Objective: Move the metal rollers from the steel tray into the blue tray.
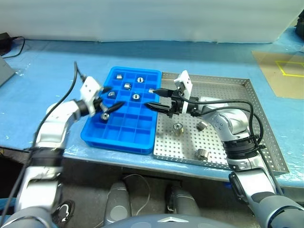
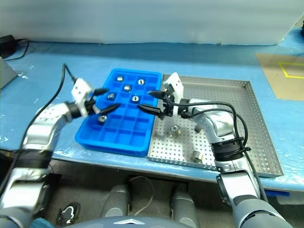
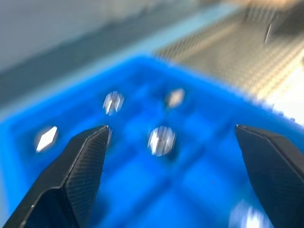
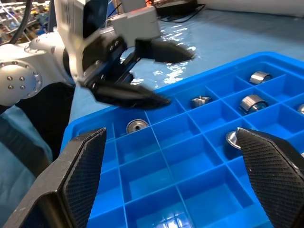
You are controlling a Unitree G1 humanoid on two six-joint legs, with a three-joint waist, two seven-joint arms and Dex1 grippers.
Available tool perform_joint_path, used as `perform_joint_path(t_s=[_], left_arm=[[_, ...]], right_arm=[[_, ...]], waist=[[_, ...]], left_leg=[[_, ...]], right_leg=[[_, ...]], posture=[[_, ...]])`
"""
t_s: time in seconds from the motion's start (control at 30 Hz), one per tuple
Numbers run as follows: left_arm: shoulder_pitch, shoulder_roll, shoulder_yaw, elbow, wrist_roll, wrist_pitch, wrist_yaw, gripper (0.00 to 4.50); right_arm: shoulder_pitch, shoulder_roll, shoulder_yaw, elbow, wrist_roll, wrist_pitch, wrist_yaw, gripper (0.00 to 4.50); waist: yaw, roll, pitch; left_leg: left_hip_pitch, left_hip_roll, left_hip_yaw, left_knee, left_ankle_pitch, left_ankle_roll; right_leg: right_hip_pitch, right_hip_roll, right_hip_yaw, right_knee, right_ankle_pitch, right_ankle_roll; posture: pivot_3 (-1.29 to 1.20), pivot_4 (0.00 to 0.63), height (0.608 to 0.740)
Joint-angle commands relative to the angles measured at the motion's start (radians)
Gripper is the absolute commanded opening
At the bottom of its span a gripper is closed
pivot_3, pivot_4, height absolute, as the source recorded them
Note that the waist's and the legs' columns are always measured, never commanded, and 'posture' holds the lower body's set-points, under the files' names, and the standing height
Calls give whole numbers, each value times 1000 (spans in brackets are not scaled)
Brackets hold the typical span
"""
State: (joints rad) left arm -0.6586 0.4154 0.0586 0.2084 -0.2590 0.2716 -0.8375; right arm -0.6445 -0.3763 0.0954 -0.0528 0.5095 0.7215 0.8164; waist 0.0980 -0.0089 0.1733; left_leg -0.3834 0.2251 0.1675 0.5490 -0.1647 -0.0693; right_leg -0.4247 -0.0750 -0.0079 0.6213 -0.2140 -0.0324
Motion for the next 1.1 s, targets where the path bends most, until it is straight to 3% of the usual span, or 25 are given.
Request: perform_joint_path(t_s=[0.03, 0.23, 0.43, 0.63, 0.87, 1.1], left_arm=[[-135, -98, -42, 73, -16, -25, 21, 4483], [-205, -145, -246, 273, 64, -199, -274, 4483], [-346, -177, -336, 600, 150, -385, -487, 4483], [-435, -223, -350, 795, 193, -479, -642, 4483], [-498, -255, -397, 946, 341, -626, -593, 4483], [-556, -285, -406, 1045, 432, -630, -477, 4483]], right_arm=[[25, -32, -91, -127, 51, 41, -47, 4500], [160, -130, -238, -333, 111, 143, -146, 4500], [463, -211, -445, -603, 215, 261, -240, 4500], [641, -149, -484, -787, 297, 287, -382, 4500], [689, -117, -481, -831, 337, 267, -494, 4500], [695, -126, -471, -794, 335, 232, -526, 4500]], waist=[[-8, 0, 0], [-53, 0, -1], [-90, 1, -1], [-136, 2, -2], [-173, 2, -1], [-197, 2, -1]], left_leg=[[0, 0, 0, 1, 0, 0], [2, -2, 1, -2, -1, 3], [1, -1, 1, -3, -1, 7], [3, -2, 7, 4, -7, 17], [-3, -3, 7, 15, -13, 26], [-6, -3, 7, 15, -14, 29]], right_leg=[[0, 0, 1, 0, 1, 0], [0, 2, 6, -4, 1, 2], [1, 6, 9, -11, 5, 6], [4, 2, 12, -17, 8, 9], [4, 0, 13, -19, 6, 19], [3, 1, 12, -20, 6, 19]], posture=[[-197, 150, 740], [-388, 150, 740], [-578, 150, 740], [-697, 150, 740], [-745, 150, 740], [-748, 150, 740]])
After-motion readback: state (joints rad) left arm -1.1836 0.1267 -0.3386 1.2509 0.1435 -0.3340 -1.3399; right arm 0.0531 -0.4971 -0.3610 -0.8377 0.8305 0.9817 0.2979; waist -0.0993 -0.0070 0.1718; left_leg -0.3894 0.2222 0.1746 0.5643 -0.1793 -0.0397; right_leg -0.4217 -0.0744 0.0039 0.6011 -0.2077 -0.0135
